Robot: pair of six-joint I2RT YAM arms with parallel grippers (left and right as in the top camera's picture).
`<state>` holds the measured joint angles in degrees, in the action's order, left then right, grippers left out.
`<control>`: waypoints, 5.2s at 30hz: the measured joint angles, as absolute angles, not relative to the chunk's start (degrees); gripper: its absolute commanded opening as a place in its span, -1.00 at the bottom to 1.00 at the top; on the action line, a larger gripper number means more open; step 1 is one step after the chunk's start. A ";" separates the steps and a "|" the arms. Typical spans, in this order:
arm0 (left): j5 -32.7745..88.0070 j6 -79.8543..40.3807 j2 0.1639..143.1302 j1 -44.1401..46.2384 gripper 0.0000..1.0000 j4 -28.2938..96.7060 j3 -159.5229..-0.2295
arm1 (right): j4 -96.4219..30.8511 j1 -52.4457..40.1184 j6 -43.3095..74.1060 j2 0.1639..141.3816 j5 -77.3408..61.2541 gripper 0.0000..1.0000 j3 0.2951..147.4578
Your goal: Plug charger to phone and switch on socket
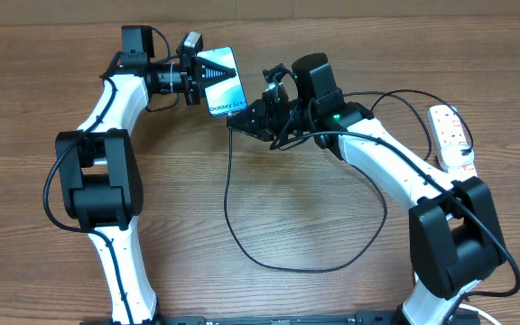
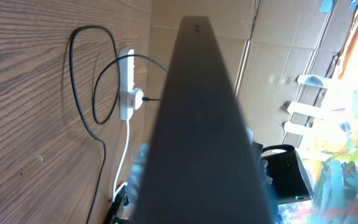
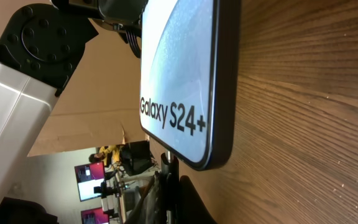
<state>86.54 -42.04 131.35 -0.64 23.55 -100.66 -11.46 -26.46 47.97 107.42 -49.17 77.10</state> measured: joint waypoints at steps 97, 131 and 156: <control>87.90 -45.34 131.35 4.03 -0.92 18.41 -100.68 | -18.63 -21.41 32.88 107.42 -60.97 -0.93 76.71; 87.85 -46.11 131.35 3.66 -0.92 16.64 -100.68 | -16.73 -21.34 39.48 107.42 -60.20 -0.93 76.71; 86.11 -46.63 131.35 3.66 -0.92 16.27 -100.90 | -14.17 -19.73 45.93 107.42 -59.59 -0.93 76.44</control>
<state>86.11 -46.63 131.35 3.66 16.27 -100.90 -14.17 -19.73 45.93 107.42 -59.59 76.44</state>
